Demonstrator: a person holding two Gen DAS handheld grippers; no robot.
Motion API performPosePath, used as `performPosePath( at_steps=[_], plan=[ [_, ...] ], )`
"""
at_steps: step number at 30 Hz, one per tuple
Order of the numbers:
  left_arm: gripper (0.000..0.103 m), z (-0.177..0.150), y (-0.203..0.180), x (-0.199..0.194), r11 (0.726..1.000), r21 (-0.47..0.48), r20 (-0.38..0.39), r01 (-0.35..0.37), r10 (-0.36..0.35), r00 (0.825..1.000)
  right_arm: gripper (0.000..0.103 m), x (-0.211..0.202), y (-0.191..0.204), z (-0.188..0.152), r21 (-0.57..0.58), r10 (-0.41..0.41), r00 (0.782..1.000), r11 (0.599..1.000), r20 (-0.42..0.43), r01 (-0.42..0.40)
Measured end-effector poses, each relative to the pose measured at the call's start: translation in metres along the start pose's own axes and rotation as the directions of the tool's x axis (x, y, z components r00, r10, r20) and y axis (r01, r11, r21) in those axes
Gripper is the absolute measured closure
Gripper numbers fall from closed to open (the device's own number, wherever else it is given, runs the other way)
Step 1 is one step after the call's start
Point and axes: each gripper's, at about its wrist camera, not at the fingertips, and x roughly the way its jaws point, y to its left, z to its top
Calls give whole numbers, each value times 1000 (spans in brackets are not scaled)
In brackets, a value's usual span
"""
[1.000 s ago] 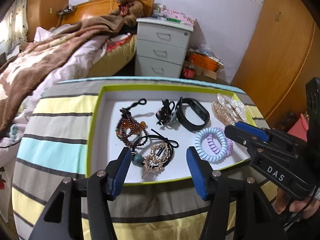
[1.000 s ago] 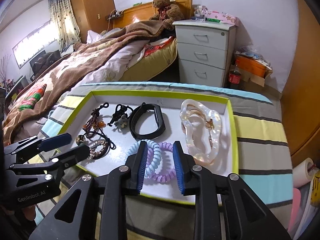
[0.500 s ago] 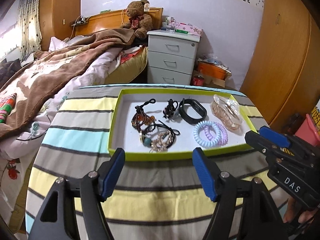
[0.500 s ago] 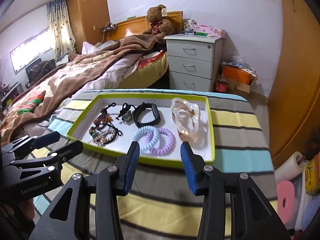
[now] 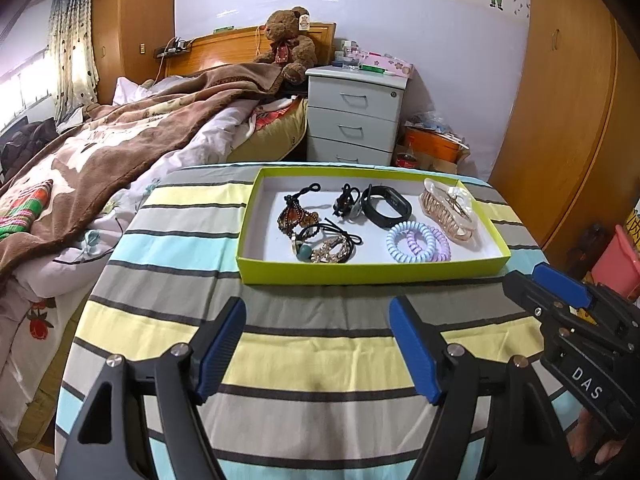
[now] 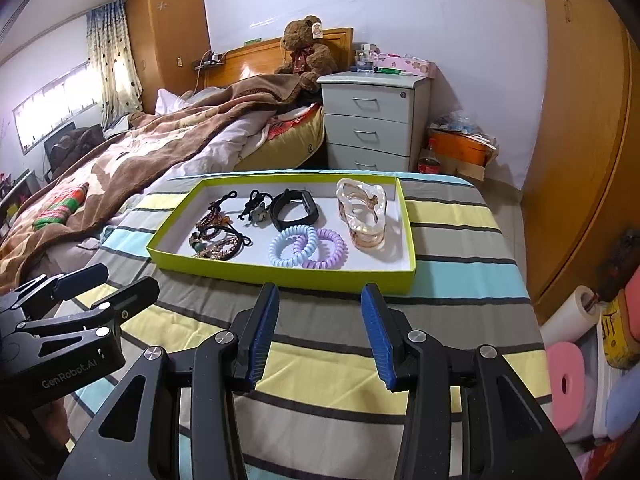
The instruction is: Organize jewelry
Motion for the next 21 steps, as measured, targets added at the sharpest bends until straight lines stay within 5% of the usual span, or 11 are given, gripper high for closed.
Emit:
performPosePath(
  at_steps=[21],
  plan=[
    [26, -8, -4, -11, 999, -1, 14, -42, 42, 999, 59, -7, 0, -2, 8, -10, 1000, 1000, 16, 10]
  ],
)
